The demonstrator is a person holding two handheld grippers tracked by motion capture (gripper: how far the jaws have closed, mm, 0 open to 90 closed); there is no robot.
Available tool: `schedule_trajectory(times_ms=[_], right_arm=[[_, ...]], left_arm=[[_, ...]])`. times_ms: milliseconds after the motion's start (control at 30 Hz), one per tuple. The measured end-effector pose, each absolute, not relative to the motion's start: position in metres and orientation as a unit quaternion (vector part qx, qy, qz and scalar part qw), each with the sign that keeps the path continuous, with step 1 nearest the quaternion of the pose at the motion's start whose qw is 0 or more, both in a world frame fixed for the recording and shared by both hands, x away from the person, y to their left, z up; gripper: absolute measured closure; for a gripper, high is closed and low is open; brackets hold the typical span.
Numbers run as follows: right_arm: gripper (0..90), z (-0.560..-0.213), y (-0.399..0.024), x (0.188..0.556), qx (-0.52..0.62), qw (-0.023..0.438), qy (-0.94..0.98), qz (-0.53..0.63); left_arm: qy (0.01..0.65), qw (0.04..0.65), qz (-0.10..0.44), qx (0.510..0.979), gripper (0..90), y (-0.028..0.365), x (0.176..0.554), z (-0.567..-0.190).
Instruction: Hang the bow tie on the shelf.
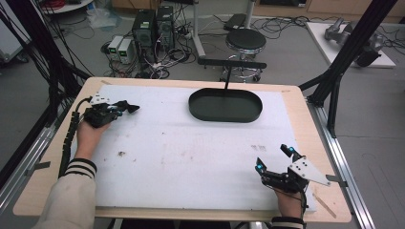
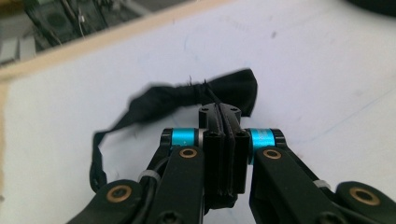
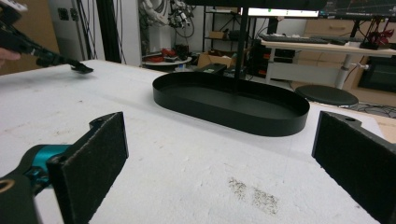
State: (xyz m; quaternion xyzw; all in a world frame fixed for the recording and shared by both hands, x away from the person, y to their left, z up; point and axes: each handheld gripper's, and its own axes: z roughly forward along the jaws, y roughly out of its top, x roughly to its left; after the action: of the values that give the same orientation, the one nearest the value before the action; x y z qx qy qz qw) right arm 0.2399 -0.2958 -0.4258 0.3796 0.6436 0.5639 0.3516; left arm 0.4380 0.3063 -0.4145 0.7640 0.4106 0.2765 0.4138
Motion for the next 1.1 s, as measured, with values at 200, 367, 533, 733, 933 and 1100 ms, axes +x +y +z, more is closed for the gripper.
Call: schedule_trajectory(times_ms=[200, 367, 533, 733, 933, 1100], right_arm=[[2.6, -0.426, -0.296, 0.239, 0.382, 0.349, 0.642, 0.565], [2.6, -0.426, -0.296, 0.239, 0.382, 0.350, 0.641, 0.567], [2.6, -0.426, -0.296, 0.239, 0.383, 0.349, 0.641, 0.567], [2.6, -0.426, -0.296, 0.239, 0.384, 0.348, 0.640, 0.567], [2.6, -0.425, -0.297, 0.239, 0.383, 0.348, 0.638, 0.570], [2.6, -0.425, -0.297, 0.239, 0.384, 0.348, 0.638, 0.570]], left_arm=[[0.368, 0.445, 0.315, 0.753, 87.9, 0.299, 0.422, -0.392], [0.308, 0.480, 0.361, 0.738, 88.1, 0.284, 0.399, -0.367], [0.267, 0.505, 0.382, 0.727, 88.1, 0.270, 0.385, -0.351], [0.224, 0.548, 0.378, 0.712, 88.2, 0.242, 0.373, -0.330], [0.191, 0.576, 0.359, 0.709, 88.2, 0.206, 0.371, -0.313], [0.171, 0.587, 0.345, 0.712, 88.2, 0.175, 0.375, -0.304]])
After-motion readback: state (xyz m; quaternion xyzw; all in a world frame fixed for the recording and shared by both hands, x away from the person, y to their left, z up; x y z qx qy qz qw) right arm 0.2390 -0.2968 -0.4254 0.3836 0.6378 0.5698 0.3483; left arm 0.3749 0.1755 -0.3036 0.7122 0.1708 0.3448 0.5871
